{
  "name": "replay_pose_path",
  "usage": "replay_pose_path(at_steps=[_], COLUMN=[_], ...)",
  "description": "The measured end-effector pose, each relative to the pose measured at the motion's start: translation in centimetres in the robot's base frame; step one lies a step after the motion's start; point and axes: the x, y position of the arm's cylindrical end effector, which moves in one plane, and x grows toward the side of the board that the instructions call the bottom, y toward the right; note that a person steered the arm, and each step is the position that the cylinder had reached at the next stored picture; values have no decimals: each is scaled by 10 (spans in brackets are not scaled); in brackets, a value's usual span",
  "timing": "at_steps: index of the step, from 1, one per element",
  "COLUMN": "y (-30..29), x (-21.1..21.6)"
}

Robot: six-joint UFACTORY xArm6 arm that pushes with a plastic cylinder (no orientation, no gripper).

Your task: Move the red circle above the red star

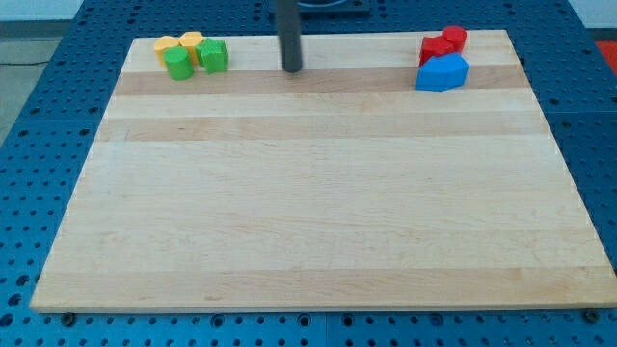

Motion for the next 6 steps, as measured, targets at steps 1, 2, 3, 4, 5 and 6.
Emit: replay_pose_path(at_steps=[1,2,3,4,5,6], y=[50,99,153,179,218,260], x=[-23,-46,-65,-66,-66,-66])
